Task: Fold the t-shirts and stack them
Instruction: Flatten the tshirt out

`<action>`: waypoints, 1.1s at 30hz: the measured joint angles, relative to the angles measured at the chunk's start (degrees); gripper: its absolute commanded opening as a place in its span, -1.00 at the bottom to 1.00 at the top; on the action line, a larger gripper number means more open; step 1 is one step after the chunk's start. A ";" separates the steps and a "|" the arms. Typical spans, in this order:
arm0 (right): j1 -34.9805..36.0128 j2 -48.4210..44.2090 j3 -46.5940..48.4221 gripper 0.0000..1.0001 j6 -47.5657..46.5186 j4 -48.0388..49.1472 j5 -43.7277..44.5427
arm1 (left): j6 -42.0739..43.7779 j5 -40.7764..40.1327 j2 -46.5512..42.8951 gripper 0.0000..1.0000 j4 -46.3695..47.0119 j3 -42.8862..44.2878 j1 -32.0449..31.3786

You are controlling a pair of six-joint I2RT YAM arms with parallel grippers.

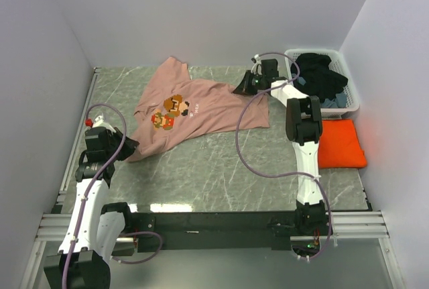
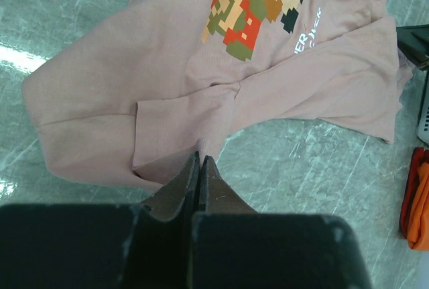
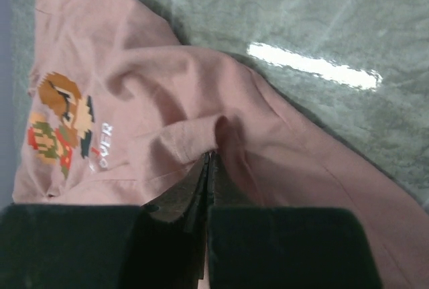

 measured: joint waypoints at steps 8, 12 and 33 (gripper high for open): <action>0.04 -7.04 -9.46 -1.00 2.51 4.55 -4.57 | 0.02 0.17 -0.04 -0.99 0.02 0.00 0.00; 0.57 -11.74 -15.41 -1.00 2.84 5.57 -5.88 | 0.02 0.24 -0.28 -0.99 0.04 0.00 0.00; 2.40 -68.63 -73.13 -1.00 7.72 3.52 7.63 | 0.17 -5.35 -1.20 -0.99 -3.32 4.15 -0.07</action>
